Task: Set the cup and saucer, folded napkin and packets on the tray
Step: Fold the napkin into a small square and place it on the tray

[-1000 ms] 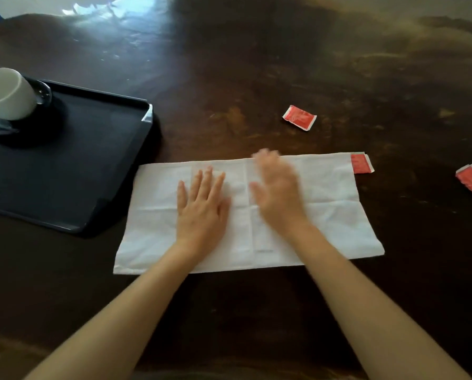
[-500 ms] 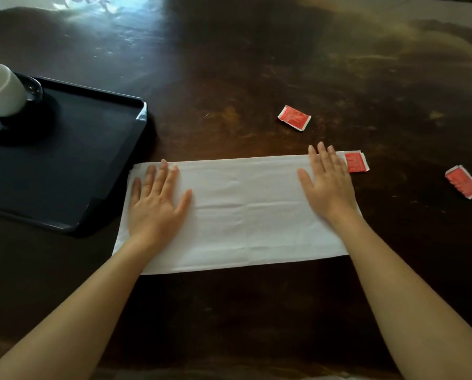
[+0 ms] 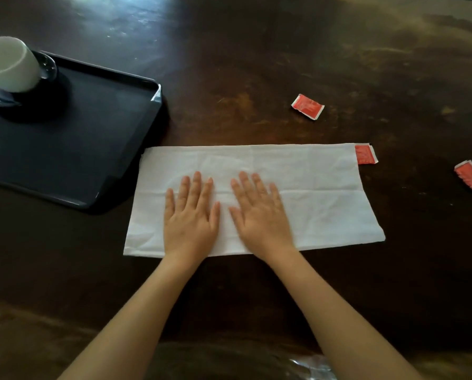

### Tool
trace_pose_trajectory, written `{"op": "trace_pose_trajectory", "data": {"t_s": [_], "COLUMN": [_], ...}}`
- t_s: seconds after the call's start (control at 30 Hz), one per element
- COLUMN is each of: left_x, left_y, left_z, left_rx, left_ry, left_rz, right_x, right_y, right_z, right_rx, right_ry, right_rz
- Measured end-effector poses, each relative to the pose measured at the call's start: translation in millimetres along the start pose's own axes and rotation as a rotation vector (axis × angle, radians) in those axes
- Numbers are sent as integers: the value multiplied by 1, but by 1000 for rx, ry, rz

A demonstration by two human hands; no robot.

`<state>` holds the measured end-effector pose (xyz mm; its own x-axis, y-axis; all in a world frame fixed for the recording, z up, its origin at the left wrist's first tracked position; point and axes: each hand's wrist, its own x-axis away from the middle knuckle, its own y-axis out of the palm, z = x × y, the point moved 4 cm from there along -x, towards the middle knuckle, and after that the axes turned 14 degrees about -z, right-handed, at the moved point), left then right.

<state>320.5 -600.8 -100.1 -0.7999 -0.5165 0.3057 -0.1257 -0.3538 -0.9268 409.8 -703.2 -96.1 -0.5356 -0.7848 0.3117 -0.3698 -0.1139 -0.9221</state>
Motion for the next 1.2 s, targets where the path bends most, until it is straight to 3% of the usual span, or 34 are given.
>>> {"op": "trace_pose_trajectory", "data": {"t_s": [0.27,0.63,0.77,0.83,0.9,1.1,1.2], "left_x": [1,80,106,127,140,138,134], "left_y": [-18,-7,-13,-14,-18,-27,-33], "left_z": [-54,-82,-89,-98,-111,-126,-112], "left_rx": [-52,-39,-90,-222,-309,-454,-423], "left_ry": [-3,20,342,513,576,614,585], "left_rz": [-39,-101,-187,-237,-252,-39,-37], "right_x": [49,107,129,147,165,175,167], "right_y": [-13,18,9,4,1,-12,-17], "right_z": [113,80,85,89,92,109,109], "right_rx": [10,-13,-152,-51,97,210,129], "right_ry": [321,202,3,-63,-93,4,5], "right_rz": [-6,-70,-136,-174,-168,43,101]}}
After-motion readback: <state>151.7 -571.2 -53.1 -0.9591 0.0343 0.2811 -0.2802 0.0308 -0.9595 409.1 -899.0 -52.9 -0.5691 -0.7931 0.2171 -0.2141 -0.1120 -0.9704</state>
